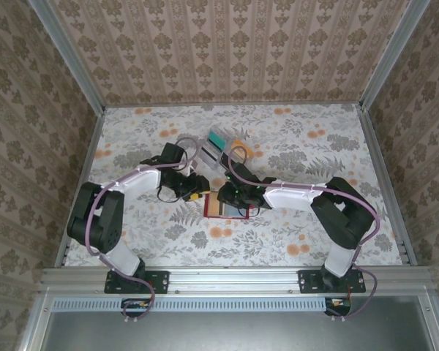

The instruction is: Take the credit cards out of the card holder

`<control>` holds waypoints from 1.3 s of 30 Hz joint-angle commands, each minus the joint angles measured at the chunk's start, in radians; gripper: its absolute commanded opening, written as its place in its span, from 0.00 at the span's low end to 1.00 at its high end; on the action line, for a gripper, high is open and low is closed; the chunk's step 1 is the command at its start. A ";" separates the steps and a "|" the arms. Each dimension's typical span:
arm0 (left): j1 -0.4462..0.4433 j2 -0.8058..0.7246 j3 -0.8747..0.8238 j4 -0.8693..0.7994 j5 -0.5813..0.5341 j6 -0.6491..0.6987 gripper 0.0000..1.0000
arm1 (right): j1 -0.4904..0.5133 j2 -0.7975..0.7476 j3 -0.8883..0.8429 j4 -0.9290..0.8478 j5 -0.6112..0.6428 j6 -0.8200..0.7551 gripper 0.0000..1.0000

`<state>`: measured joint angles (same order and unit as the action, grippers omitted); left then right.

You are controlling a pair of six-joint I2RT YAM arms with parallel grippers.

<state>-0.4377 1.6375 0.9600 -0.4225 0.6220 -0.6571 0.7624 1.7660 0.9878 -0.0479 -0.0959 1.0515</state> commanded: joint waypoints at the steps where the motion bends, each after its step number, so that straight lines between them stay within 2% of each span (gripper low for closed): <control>1: -0.010 0.029 0.037 0.014 0.003 -0.007 0.38 | -0.011 0.019 -0.013 0.048 -0.049 0.030 0.29; 5: -0.012 0.060 0.040 0.030 0.015 -0.005 0.29 | -0.016 0.027 -0.011 0.043 -0.057 0.017 0.26; 22: -0.012 0.176 0.063 0.042 0.012 0.009 0.14 | -0.022 0.048 0.002 -0.040 -0.039 -0.003 0.23; 39: -0.012 0.178 0.010 0.047 -0.032 0.024 0.13 | -0.025 0.086 0.018 -0.030 -0.084 -0.004 0.21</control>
<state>-0.4473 1.8076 0.9852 -0.3691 0.6075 -0.6575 0.7418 1.8236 0.9863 -0.0566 -0.1535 1.0512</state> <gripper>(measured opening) 0.129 0.214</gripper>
